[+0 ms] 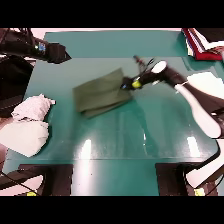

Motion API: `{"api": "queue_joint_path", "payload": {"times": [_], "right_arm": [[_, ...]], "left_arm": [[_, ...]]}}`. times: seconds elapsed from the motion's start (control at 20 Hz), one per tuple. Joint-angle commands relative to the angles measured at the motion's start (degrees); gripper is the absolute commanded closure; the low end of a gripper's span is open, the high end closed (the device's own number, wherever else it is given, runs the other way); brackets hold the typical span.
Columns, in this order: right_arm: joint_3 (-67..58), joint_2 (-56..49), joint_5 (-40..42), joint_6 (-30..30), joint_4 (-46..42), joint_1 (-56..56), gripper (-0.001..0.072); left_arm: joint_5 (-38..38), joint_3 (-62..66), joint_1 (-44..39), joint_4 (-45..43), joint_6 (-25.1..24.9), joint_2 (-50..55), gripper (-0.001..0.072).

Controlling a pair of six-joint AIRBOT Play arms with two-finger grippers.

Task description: Fold the shirts.

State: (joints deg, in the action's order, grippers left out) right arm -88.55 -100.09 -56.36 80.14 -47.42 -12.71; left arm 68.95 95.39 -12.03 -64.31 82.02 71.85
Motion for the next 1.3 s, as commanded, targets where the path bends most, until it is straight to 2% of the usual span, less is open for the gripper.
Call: {"api": "queue_joint_path", "payload": {"times": [0.0, 0.25, 0.55, 0.85, 1.05, 1.25], "right_arm": [[-4.94, 4.7, -2.36, 1.07, -8.57, 11.5, 0.0693], [-9.38, 8.22, -4.31, 1.05, -9.35, 31.5, 0.0693], [-13.66, 6.64, -2.51, 1.01, -9.27, 45.9, 0.0693], [-21.22, 4.79, -3.39, 0.76, -9.14, 48.5, 0.0693], [-29.09, 5.2, -10.86, 0.44, -9.64, 48.63, 0.0693], [-22.47, 11.19, -11.17, 0.44, -9.81, 51.45, 0.0693]], "left_arm": [[-2.51, 0.02, -4.31, -0.07, 0.0, 0.04, 0.0684], [-3.23, 0.02, -8.13, 0.02, 0.04, 0.04, 0.0683], [-1.86, 0.02, -9.75, 0.31, 1.14, 0.04, 0.0683], [-1.62, 0.02, -9.75, 0.31, 2.01, 0.04, 0.0684], [-1.22, 0.02, -9.75, 0.31, 1.99, 0.04, 0.0683], [1.05, 0.02, -9.75, 0.26, 1.86, 0.04, 0.0683]]}}
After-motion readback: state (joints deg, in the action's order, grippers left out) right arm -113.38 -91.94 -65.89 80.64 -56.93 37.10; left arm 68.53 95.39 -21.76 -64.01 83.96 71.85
